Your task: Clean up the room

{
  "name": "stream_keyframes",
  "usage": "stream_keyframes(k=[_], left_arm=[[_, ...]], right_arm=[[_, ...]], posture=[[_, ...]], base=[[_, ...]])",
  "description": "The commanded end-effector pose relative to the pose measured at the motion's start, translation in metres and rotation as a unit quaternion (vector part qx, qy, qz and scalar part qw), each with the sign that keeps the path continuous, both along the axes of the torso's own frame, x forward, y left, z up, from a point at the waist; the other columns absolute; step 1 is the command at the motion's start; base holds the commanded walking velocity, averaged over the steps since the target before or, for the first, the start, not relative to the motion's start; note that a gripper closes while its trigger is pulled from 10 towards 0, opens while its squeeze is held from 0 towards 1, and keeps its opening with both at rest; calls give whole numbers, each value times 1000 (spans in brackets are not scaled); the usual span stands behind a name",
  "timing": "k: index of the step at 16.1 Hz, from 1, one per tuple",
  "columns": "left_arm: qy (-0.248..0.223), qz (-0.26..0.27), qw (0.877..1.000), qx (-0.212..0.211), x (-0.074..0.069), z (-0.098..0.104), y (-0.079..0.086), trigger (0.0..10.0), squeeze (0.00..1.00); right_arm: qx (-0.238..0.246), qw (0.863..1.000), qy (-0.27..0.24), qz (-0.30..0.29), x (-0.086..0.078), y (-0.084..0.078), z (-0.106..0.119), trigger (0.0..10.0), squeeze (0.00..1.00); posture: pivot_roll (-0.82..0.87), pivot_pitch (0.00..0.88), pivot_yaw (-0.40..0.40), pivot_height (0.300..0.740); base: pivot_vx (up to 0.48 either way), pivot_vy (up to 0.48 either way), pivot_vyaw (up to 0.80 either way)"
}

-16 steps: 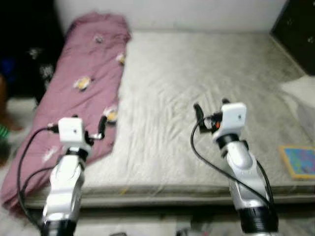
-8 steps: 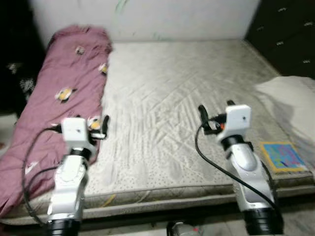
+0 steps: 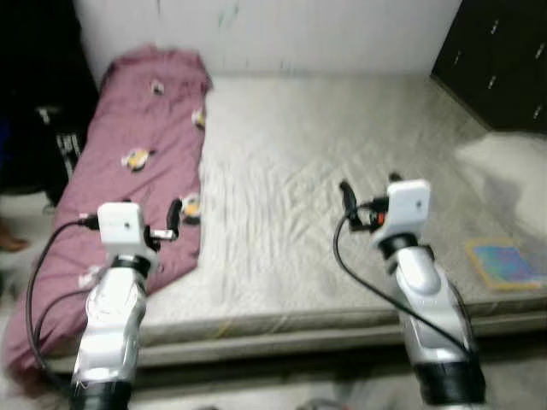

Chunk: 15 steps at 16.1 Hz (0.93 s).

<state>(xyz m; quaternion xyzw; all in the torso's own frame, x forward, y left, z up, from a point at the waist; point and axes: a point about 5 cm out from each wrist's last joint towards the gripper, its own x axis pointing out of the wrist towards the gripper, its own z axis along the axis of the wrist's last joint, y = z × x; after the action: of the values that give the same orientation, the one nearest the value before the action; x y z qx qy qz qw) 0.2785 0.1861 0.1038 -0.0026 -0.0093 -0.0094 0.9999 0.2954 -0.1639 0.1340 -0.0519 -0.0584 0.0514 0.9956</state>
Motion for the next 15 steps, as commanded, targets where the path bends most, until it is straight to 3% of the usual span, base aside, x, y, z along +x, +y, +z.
stream_keyframes(k=[1, 15], left_arm=[[3, 3, 1000, 2, 1, 1, 3, 10000, 0], [3, 5, 1000, 1, 1, 0, 2, 10000, 0]], right_arm=[[2, 1000, 4, 1, 0, 2, -1, 10000, 0], [-4, 1000, 6, 3, 0, 2, -2, 10000, 0]], posture=[[-56, 0, 13, 740], [-56, 0, 14, 740]], base=[[0, 450, 0], [0, 448, 0]])
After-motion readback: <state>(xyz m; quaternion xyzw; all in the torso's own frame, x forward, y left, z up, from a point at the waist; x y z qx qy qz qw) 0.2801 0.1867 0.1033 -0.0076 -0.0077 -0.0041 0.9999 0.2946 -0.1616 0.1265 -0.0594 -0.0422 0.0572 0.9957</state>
